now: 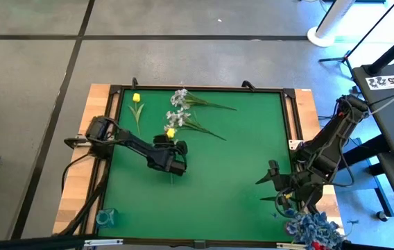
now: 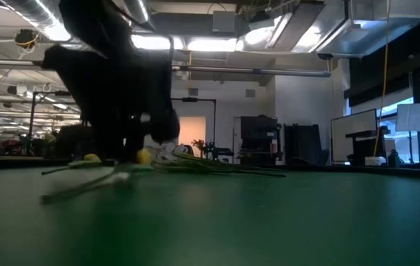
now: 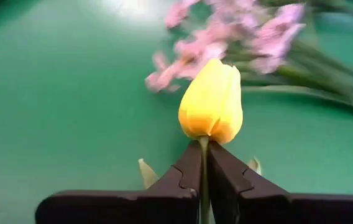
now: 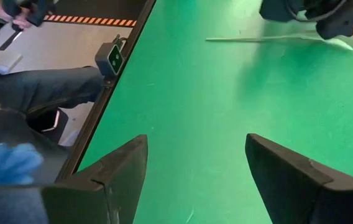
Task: Sort flowers into vase by color
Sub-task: Put the bottom yellow flower into the blue vase
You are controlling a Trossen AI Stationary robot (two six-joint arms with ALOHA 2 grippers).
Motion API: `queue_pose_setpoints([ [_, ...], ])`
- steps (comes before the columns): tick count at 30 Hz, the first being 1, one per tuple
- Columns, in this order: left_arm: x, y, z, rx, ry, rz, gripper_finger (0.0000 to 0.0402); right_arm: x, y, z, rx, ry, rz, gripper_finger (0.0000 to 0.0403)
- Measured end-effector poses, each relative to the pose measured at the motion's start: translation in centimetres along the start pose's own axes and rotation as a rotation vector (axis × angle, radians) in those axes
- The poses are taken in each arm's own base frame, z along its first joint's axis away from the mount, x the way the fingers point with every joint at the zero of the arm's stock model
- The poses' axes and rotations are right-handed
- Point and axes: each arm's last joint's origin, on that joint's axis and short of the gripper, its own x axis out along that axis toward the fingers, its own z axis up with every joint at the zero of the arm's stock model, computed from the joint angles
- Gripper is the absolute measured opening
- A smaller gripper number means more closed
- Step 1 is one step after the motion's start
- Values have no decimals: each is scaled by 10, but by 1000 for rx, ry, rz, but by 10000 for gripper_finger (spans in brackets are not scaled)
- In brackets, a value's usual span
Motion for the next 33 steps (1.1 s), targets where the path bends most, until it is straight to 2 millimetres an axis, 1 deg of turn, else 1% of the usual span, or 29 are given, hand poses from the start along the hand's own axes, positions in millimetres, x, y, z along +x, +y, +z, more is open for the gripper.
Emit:
queue_pose_setpoints([
  [3,-19,-3,19,14,-41,-78,7,0,0,0,1,-6,-8,269],
  [6,-51,-4,47,40,-103,-202,5,0,0,0,2,-10,-12,269],
  [8,-77,0,66,86,-139,-295,5,0,0,1,2,-12,-15,269],
  [11,-120,13,90,156,-159,-449,4,0,0,1,8,-19,-21,269],
  [13,-152,23,98,226,-173,-585,4,0,-1,1,28,-23,-26,269],
  [16,-200,35,95,418,-198,-803,4,0,-1,1,53,-26,-29,269],
  [19,-241,50,86,591,-215,-1018,3,0,-1,2,59,-49,-61,269],
  [23,-281,77,76,718,-257,-1236,5,-1,-2,7,86,-148,-147,269],
  [26,-301,101,66,855,-357,-1313,6,-2,1,17,102,-241,-142,269],
  [28,-308,109,62,866,-419,-1295,6,-3,5,24,82,-301,-114,269],
  [30,-311,109,60,842,-467,-1233,7,-6,8,33,69,-373,-89,269],
  [33,-309,101,62,804,-495,-1160,7,-9,8,46,39,-466,-94,269],
])
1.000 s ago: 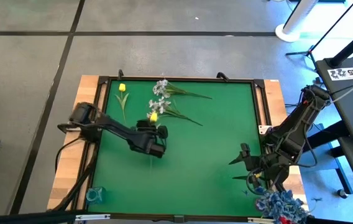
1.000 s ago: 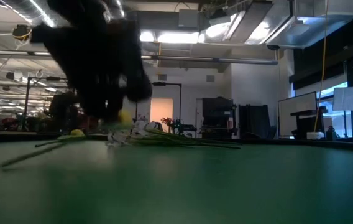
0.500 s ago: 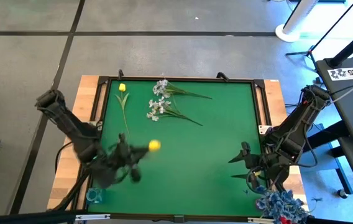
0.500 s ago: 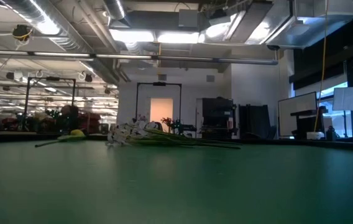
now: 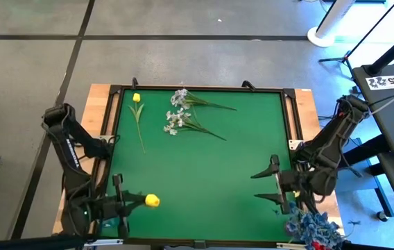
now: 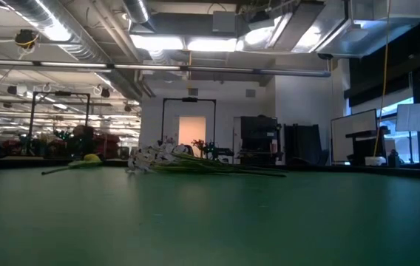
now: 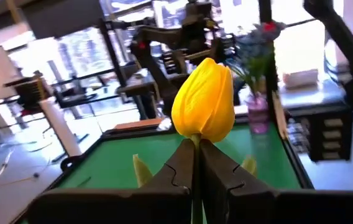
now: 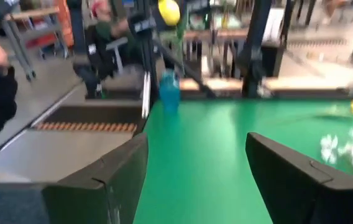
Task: Sort flowers into vase by color
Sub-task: Put the bottom yellow flower into the blue vase
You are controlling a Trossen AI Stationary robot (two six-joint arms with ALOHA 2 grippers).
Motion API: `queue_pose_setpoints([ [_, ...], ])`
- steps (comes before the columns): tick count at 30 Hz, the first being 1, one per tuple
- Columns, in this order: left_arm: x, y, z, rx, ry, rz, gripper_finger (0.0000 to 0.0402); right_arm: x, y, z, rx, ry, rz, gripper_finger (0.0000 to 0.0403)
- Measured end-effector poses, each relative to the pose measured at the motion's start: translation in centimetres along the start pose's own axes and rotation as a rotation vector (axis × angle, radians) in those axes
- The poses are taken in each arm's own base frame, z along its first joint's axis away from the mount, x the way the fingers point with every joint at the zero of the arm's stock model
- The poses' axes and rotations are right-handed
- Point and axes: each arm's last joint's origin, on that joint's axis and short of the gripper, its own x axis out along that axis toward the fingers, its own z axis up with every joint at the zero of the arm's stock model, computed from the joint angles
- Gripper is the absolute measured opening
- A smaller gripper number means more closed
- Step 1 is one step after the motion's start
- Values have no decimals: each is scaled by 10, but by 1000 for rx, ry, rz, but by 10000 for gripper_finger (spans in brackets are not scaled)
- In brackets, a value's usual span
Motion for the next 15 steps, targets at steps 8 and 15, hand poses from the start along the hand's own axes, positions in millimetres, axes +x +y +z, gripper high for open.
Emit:
queue_pose_setpoints([
  [8,27,25,15,-49,-5,63,8,19,-22,10,-29,-43,-95,269],
  [15,87,71,-39,-174,-70,-276,5,35,-34,8,-39,-15,-83,269],
])
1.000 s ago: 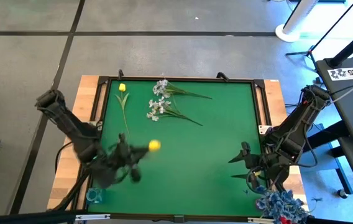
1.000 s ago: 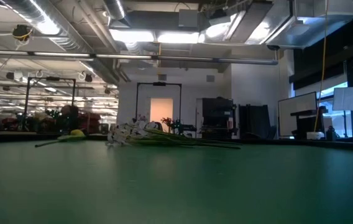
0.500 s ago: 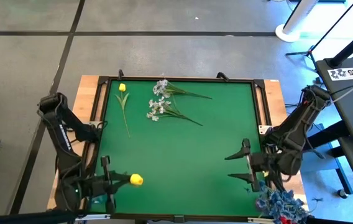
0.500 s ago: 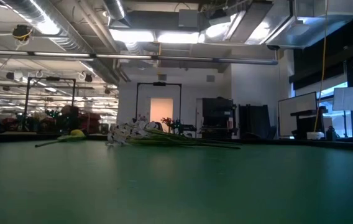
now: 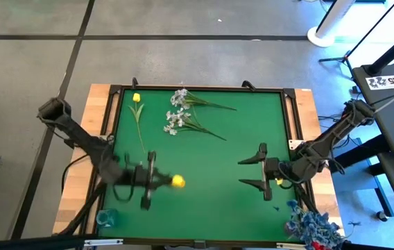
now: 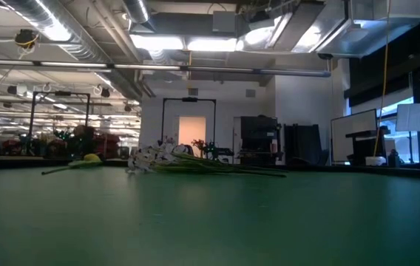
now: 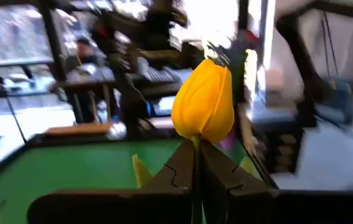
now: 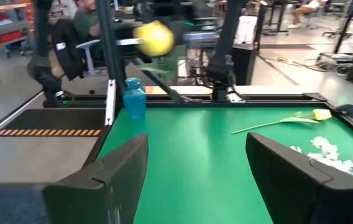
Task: Sort flowers into vase by color
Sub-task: Put the bottom yellow flower into the blue vase
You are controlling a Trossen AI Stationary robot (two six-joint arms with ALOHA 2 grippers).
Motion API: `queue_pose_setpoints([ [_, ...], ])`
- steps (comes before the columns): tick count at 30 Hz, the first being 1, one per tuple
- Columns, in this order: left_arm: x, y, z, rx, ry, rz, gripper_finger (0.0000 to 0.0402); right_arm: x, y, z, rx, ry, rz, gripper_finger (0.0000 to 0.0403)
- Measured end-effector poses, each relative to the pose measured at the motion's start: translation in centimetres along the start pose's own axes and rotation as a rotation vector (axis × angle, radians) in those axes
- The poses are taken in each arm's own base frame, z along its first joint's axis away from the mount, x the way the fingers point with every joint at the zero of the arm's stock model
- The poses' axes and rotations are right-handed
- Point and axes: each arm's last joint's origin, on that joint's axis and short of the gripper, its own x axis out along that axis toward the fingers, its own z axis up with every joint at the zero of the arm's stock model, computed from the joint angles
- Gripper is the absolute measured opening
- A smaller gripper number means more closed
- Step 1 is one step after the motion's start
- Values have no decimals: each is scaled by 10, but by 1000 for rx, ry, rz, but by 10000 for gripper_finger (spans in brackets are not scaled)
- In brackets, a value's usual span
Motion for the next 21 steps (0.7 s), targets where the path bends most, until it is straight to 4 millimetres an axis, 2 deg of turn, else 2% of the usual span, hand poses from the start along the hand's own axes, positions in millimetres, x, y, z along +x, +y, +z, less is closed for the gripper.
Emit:
queue_pose_setpoints([
  [3,-13,18,15,-45,-189,-44,5,4,-4,0,-3,9,7,269],
  [9,-78,16,42,-111,-404,-316,5,7,-8,-2,-11,32,1,269],
  [13,-99,13,30,-178,-442,-388,5,8,-9,-3,-14,26,-53,269],
  [16,-104,11,17,-227,-489,-415,5,8,-11,-3,-17,22,-105,269],
  [21,-110,3,10,-320,-585,-568,5,8,-12,-3,-9,16,-137,269],
])
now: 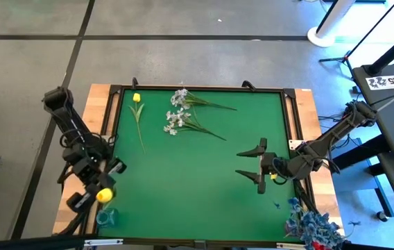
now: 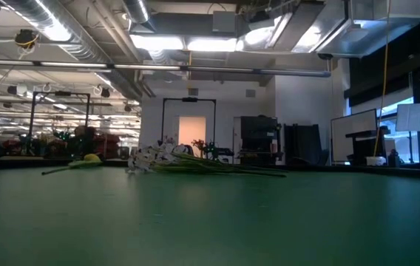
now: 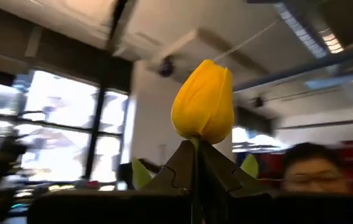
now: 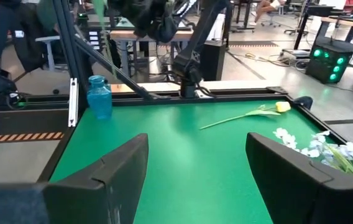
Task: Sort flowers into vase by color
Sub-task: Put the bottom yellow flower into the blue vase
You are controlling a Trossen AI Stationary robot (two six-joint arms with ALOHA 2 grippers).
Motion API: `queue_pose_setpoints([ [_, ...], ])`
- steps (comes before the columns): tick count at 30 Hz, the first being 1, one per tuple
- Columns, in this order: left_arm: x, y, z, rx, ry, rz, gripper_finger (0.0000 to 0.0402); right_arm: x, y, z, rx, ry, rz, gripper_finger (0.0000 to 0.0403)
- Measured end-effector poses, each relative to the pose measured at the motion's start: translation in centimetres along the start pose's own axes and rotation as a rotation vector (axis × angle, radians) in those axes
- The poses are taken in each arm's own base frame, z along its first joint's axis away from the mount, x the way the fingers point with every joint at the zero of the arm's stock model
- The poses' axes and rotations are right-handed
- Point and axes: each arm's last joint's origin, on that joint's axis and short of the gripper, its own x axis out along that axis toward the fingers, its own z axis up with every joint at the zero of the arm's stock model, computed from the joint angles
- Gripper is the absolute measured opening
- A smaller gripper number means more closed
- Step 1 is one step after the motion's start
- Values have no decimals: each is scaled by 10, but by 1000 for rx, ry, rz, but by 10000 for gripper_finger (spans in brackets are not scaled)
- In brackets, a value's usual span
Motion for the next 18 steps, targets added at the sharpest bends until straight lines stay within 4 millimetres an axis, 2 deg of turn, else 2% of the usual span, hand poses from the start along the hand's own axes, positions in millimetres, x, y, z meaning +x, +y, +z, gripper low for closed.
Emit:
queue_pose_setpoints([
  [3,3,-7,-6,-24,9,-51,5,0,0,0,0,0,-1,269],
  [7,12,-15,8,-261,-7,78,5,0,0,0,-1,0,-7,269],
  [10,16,-24,25,-220,-15,176,5,0,-1,0,-1,-2,-21,269],
  [12,16,-29,29,-198,-1,207,5,1,0,-1,-2,-1,-33,269],
  [18,20,-39,4,-161,31,162,5,6,4,-7,-3,20,-53,269],
])
